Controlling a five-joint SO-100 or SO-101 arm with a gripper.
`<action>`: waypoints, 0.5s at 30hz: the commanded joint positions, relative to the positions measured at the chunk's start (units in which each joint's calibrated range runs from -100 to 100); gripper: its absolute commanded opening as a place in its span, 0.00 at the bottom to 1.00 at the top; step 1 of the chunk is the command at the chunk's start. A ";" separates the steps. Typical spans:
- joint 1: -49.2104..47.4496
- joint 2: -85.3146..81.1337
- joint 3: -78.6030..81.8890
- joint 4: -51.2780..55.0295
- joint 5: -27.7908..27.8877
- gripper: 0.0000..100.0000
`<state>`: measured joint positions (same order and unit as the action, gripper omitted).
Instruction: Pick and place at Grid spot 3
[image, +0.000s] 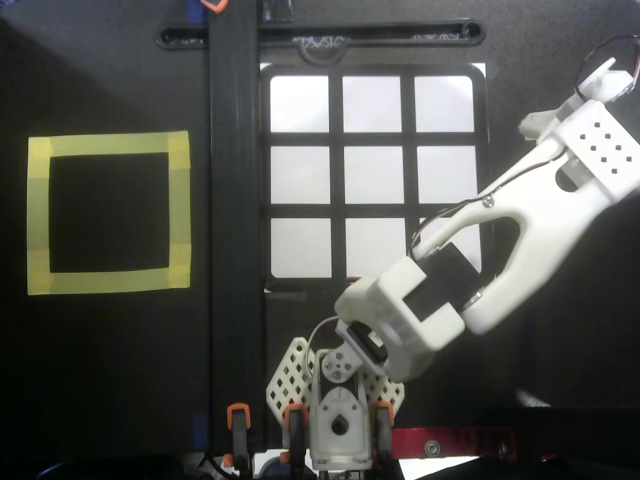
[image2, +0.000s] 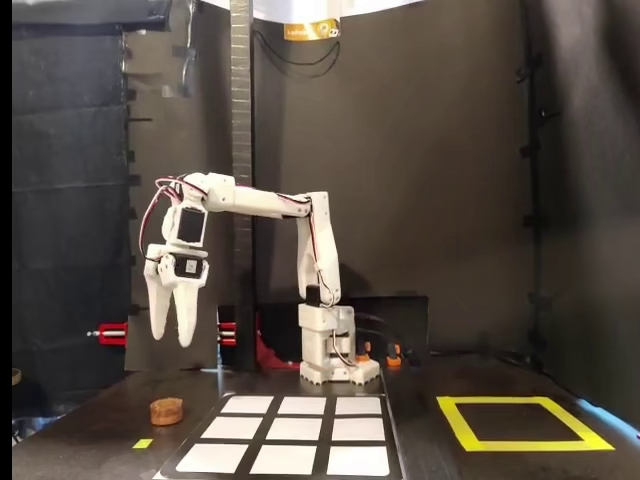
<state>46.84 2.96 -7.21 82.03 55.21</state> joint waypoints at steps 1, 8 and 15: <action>0.12 0.05 -2.14 -0.21 0.88 0.33; 0.04 6.14 -2.14 -1.62 2.39 0.32; 1.63 14.04 -2.05 -6.44 5.13 0.32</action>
<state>47.66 15.84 -7.21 76.69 59.71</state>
